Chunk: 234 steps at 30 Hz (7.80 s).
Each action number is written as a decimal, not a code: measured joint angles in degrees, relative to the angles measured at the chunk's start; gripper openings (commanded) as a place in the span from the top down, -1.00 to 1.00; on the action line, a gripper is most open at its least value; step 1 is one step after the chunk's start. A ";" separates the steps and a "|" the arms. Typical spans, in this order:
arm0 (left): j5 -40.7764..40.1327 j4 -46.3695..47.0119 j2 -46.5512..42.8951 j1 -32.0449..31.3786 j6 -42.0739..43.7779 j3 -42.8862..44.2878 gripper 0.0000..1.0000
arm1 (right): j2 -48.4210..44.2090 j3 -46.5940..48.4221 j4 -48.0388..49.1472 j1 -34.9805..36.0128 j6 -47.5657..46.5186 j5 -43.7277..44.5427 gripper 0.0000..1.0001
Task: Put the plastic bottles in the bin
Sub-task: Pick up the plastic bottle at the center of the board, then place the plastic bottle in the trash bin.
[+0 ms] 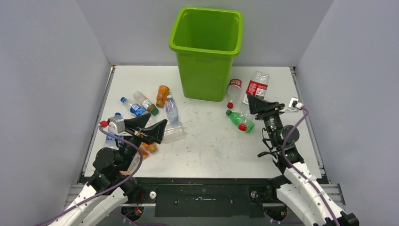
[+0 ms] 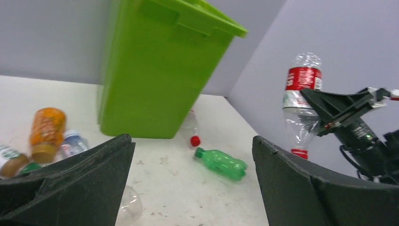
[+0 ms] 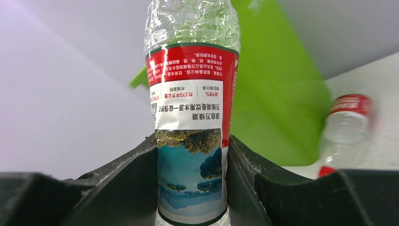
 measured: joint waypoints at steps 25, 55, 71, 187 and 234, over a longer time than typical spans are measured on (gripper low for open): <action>29.00 47.04 40.59 -17.68 -18.88 -5.51 -0.92 | 5.92 -12.57 33.38 29.03 9.81 -8.83 0.39; 22.77 25.97 29.79 -21.81 -6.93 -0.70 1.00 | -1.75 -2.89 15.74 36.22 -0.26 -3.26 -0.79; -2.58 -31.32 26.38 -27.61 51.58 29.90 1.00 | -10.45 37.35 -47.60 36.22 -26.60 1.11 -0.79; 25.51 16.24 51.23 -16.79 -11.47 38.10 1.00 | -16.48 7.54 -28.04 36.74 -31.01 -10.71 -0.36; 16.13 48.33 111.99 7.04 20.33 108.50 -0.92 | -34.47 1.55 -45.97 36.52 -21.99 16.90 -0.79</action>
